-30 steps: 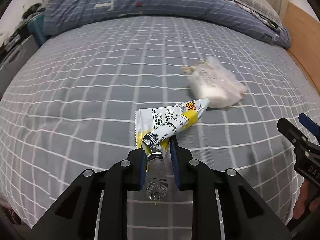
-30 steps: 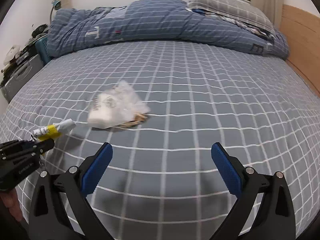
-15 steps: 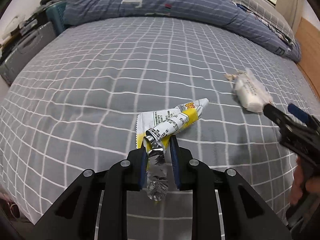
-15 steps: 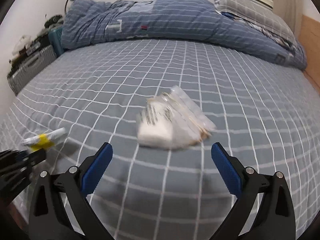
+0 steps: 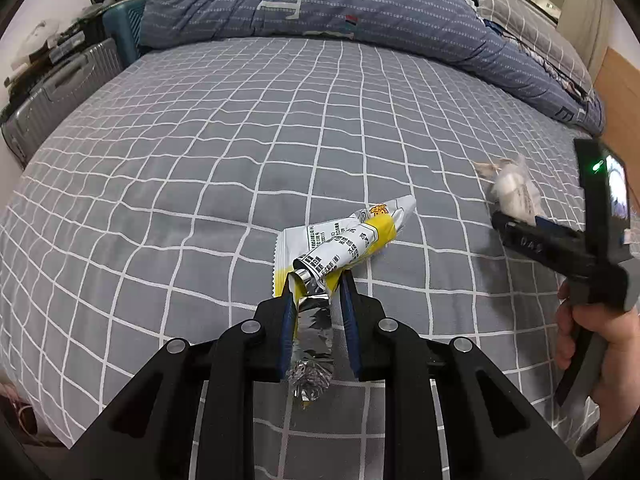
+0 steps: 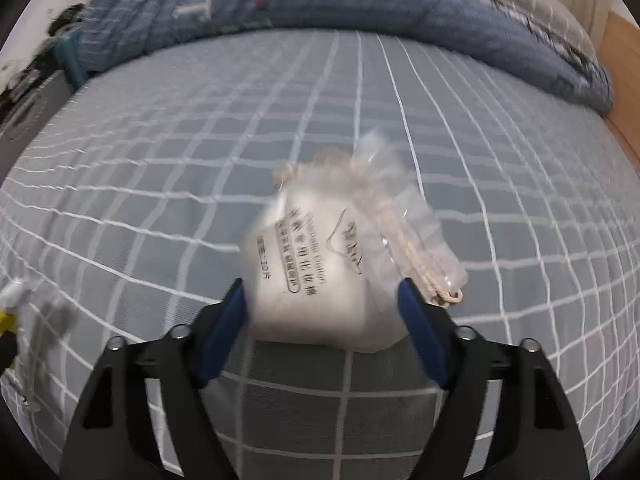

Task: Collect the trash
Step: 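Grasp the yellow-white tube with the left tool while the right tool grasps the white cotton-pad bag, then lift the tube and cotton-pad bag and carry both over the black bin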

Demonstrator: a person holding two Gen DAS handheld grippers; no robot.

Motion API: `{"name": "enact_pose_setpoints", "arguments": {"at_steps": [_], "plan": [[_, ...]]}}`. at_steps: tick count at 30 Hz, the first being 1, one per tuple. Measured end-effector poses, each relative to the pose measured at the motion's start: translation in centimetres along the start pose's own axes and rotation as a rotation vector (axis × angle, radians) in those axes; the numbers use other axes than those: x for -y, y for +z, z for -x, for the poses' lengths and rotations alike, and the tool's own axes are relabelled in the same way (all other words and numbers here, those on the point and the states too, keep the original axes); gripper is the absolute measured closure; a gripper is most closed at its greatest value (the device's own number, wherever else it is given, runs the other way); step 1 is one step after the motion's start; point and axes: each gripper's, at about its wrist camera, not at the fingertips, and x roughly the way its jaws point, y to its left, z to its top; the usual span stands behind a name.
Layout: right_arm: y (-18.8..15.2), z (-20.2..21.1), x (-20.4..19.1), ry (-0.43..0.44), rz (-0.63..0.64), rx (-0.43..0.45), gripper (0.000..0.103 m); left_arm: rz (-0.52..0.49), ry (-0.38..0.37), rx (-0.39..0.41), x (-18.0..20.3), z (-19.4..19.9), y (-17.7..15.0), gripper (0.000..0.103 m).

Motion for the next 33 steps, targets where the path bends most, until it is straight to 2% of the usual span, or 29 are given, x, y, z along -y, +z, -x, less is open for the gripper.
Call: {"name": "enact_pose_setpoints", "arguments": {"at_steps": [1, 5, 20, 28, 33], "plan": [[-0.1, 0.0, -0.1, -0.005, 0.01, 0.004, 0.049, 0.0, 0.0, -0.001, 0.0, 0.0, 0.0, 0.082], [-0.3, 0.4, -0.5, -0.014, 0.046, 0.02, 0.066, 0.001, -0.003, 0.006, 0.3, 0.2, 0.1, 0.082], [-3.2, 7.6, 1.1, 0.021, 0.032, 0.118, 0.068, -0.022, -0.036, 0.039, 2.7, 2.5, 0.0, 0.082], [-6.1, 11.5, 2.5, 0.052, -0.013, 0.136, 0.068, -0.059, -0.043, 0.031, 4.5, 3.6, -1.6, 0.082], [-7.9, 14.2, 2.5, 0.065, 0.005, 0.16, 0.068, -0.065, -0.042, 0.034, 5.3, 4.6, -2.5, 0.083]]}}
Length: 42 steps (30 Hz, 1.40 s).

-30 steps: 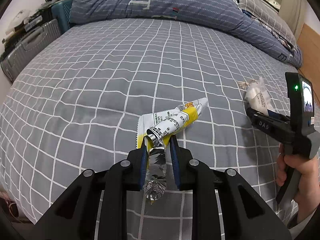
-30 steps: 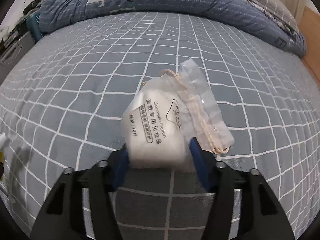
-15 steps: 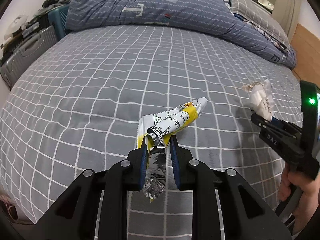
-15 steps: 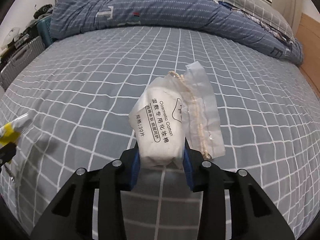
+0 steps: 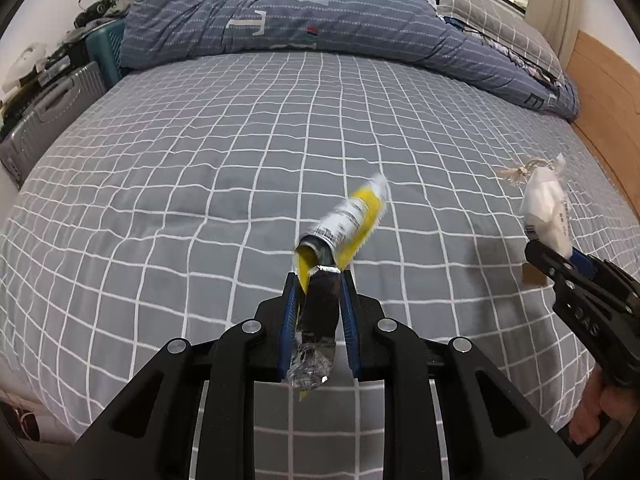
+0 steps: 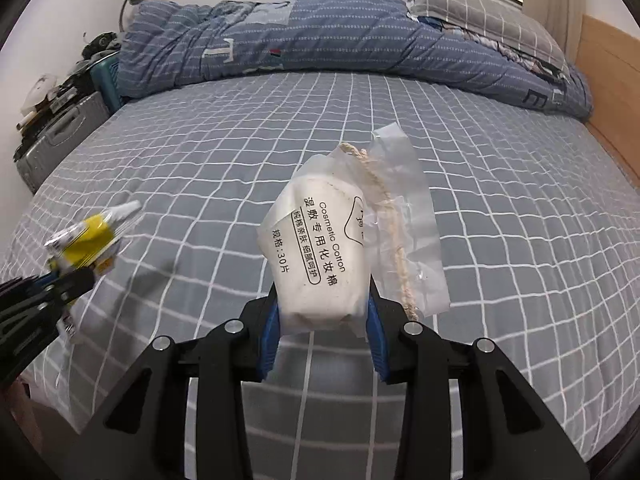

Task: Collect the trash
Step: 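Lift the tube and cotton-pad bag and carry both over the black bin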

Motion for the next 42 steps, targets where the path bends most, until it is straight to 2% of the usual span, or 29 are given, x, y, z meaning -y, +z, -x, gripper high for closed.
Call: {"name": "enact_pose_setpoints", "arguments": {"at_steps": [6, 14, 25, 42], "plan": [[-1.1, 2.7, 0.1, -0.002, 0.015, 0.032, 0.068, -0.002, -0.016, 0.0, 1.0, 0.9, -1.0, 0.086], [-3.1, 4.4, 0.7, -0.002, 0.008, 0.021, 0.068, 0.007, -0.027, -0.021, 0.8, 1.7, -3.1, 0.088], [-5.6, 8.1, 0.8, 0.006, 0.007, 0.04, 0.068, 0.037, -0.056, -0.006, 0.2, 5.3, -6.0, 0.089], [-10.3, 12.7, 0.3, 0.022, 0.013, 0.027, 0.068, 0.038, -0.112, -0.004, 1.8, 9.8, -10.5, 0.089]]}}
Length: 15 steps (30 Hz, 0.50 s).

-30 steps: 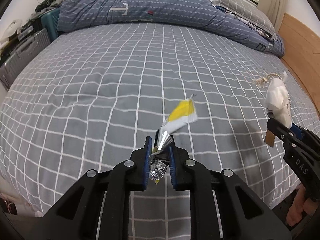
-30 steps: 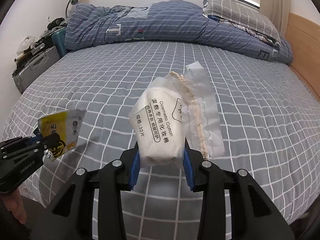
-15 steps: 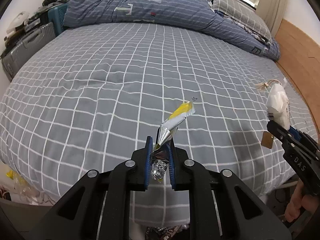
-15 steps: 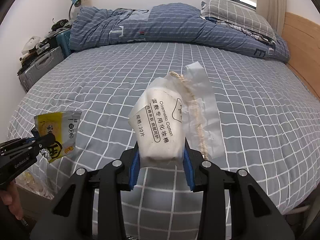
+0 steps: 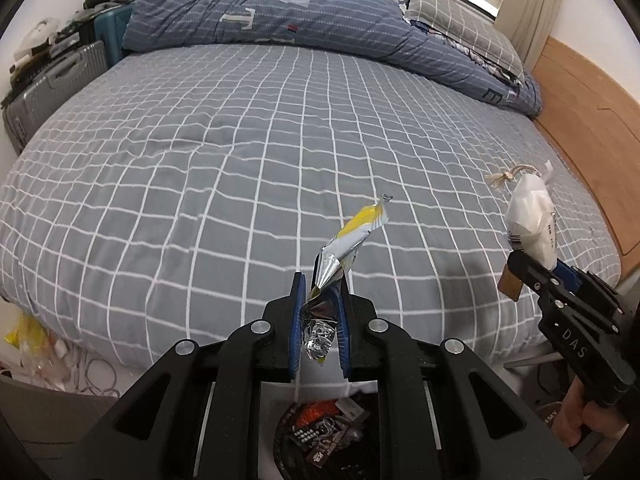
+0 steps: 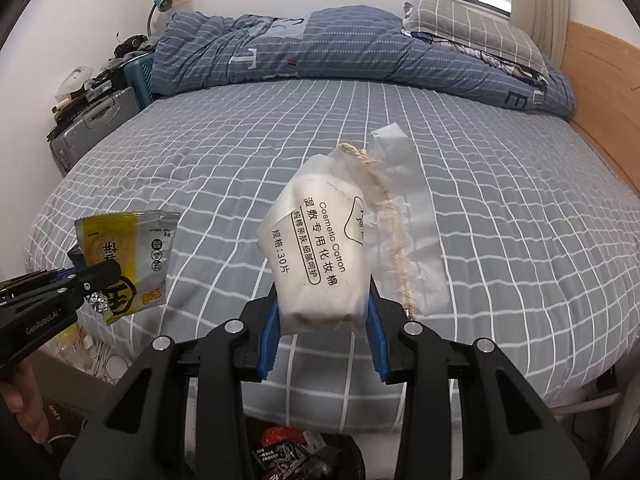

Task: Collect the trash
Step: 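Lift the tube and cotton-pad bag and carry both over the black bin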

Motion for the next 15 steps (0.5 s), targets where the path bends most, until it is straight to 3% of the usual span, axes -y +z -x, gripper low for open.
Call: {"name": "enact_pose_setpoints", "arguments": {"at_steps": [15], "plan": [[-4.9, 4.0, -1.0, 0.013, 0.002, -0.015, 0.068, 0.007, -0.031, -0.013, 0.8, 3.2, -5.1, 0.089]]}}
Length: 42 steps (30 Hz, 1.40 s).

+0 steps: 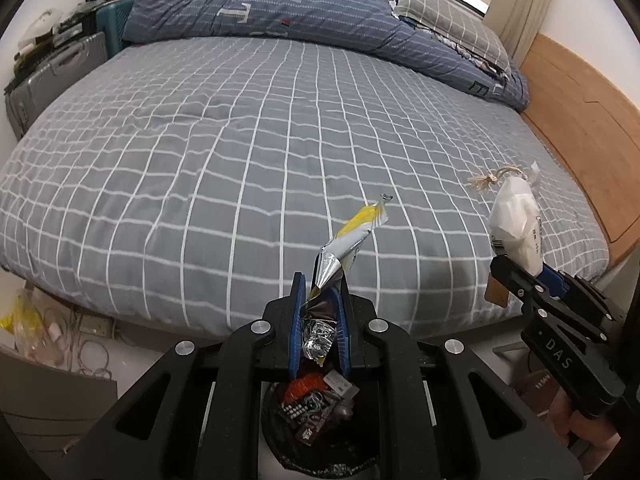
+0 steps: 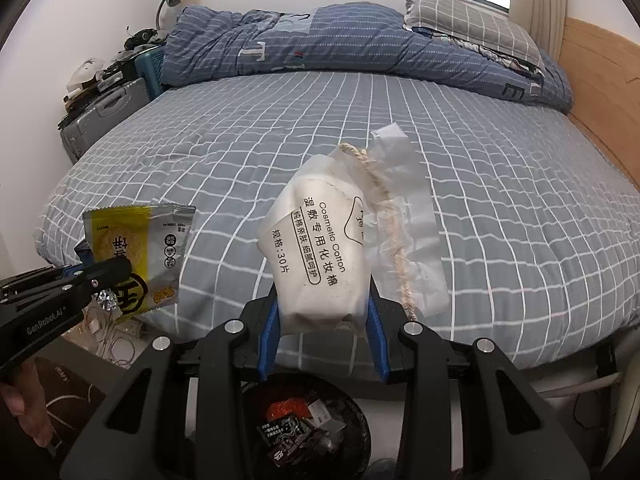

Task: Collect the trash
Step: 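Lift the tube and cotton-pad bag and carry both over the black bin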

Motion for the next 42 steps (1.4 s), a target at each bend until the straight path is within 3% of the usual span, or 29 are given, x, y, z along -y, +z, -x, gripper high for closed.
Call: {"name": "enact_pose_setpoints", "arguments": {"at_steps": [31, 42], "plan": [[-9.5, 3.3, -1.4, -0.022, 0.017, -0.118, 0.068, 0.05, -0.021, -0.131, 0.5, 2.2, -10.0, 0.089], [-12.5, 2.3, 0.3, -0.036, -0.009, -0.184, 0.068, 0.017, -0.023, -0.213, 2.2, -1.0, -12.9, 0.089]]}}
